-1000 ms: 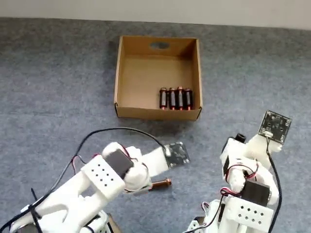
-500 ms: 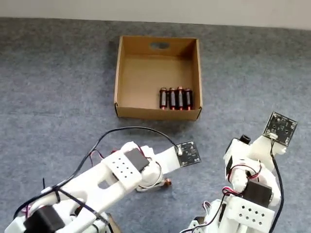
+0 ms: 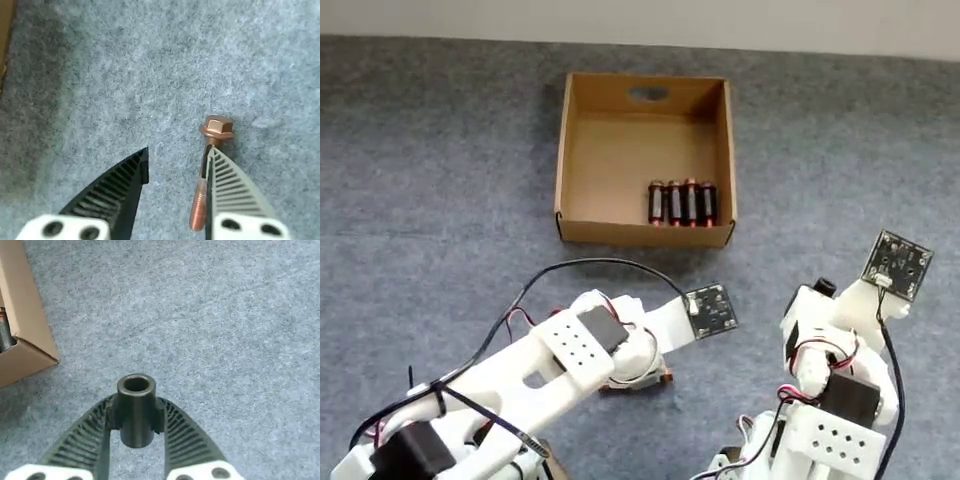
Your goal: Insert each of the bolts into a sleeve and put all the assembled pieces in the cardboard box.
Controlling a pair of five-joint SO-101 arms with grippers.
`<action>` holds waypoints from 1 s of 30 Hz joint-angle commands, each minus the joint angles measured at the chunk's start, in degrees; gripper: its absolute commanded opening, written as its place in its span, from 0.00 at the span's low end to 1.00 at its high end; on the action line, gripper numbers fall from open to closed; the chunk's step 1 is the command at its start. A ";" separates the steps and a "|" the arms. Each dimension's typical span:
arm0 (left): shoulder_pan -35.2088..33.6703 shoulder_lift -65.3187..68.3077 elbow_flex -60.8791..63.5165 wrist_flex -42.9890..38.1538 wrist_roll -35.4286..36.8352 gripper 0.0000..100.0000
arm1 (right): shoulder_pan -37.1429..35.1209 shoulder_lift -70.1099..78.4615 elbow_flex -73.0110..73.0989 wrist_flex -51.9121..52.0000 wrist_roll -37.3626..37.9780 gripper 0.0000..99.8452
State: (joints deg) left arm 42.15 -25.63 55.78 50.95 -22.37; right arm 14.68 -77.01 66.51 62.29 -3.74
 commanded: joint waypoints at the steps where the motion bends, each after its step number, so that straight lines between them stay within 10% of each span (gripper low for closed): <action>1: 0.75 0.04 -2.24 -0.70 0.44 0.19 | 0.66 -0.84 -0.31 -1.27 -0.70 0.01; 13: 9.19 0.04 0.22 -0.97 3.78 0.19 | 0.75 -0.84 -0.31 -1.19 -0.70 0.01; 30: 2.51 0.04 0.31 -2.99 3.69 0.19 | 0.75 -0.84 -0.31 -0.84 -0.70 0.01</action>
State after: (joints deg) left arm 45.14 -25.63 56.48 48.57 -19.03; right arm 14.68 -77.01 66.51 62.29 -3.74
